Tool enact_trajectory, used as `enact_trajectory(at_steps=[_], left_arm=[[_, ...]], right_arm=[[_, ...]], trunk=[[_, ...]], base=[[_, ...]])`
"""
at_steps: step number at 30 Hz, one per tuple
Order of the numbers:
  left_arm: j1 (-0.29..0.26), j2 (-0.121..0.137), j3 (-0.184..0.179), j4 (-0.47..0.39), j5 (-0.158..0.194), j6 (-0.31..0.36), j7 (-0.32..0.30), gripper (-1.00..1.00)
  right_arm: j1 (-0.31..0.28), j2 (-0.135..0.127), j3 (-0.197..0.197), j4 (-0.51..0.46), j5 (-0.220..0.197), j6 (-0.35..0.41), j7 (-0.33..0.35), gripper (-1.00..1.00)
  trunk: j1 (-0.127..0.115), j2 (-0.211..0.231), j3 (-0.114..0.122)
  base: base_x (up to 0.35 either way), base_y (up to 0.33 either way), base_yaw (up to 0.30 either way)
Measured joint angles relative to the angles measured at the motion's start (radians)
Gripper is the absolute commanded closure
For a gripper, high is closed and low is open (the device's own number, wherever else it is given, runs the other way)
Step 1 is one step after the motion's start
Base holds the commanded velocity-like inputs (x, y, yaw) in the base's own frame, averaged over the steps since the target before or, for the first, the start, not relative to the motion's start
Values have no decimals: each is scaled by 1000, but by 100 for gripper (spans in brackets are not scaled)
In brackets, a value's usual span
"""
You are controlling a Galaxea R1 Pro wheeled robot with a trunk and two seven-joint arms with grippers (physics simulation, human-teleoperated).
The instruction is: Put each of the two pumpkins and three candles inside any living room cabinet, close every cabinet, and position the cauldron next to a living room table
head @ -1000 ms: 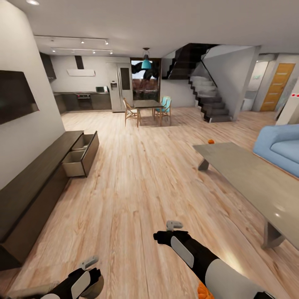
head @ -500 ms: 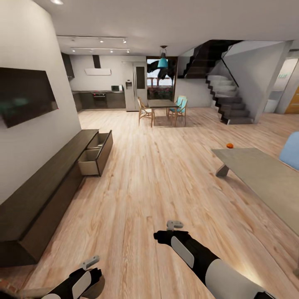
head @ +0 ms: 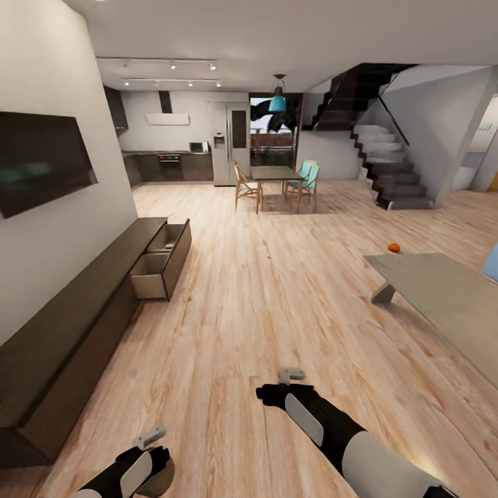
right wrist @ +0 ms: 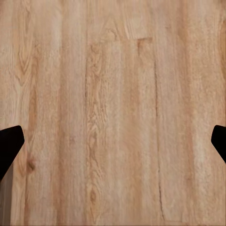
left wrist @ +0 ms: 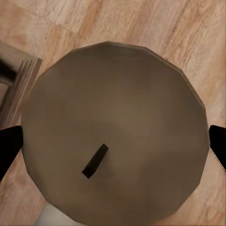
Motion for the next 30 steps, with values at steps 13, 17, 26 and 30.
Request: enact_trajectory(at_steps=[13, 17, 26, 30], left_arm=[[0, -1, -1, 0, -4, 0, 1, 100], [0, -4, -1, 0, -2, 0, 1, 100], [0, -8, -1, 0, -5, -1, 1, 100], [0, -9, -2, 0, -4, -2, 2, 100]], right_arm=[[0, 0, 18, 0, 0, -1, -1, -100], [0, 0, 18, 0, 0, -10, 1, -100], [0, 0, 18, 0, 0, -11, 2, -100], [0, 0, 18, 0, 0, -11, 0, -100]], trunk=[[0, 0, -3], [0, 0, -8], [0, 0, -10], [0, 0, -10]], base=[[307, 3, 26], [323, 0, 0], [329, 0, 0], [329, 0, 0]])
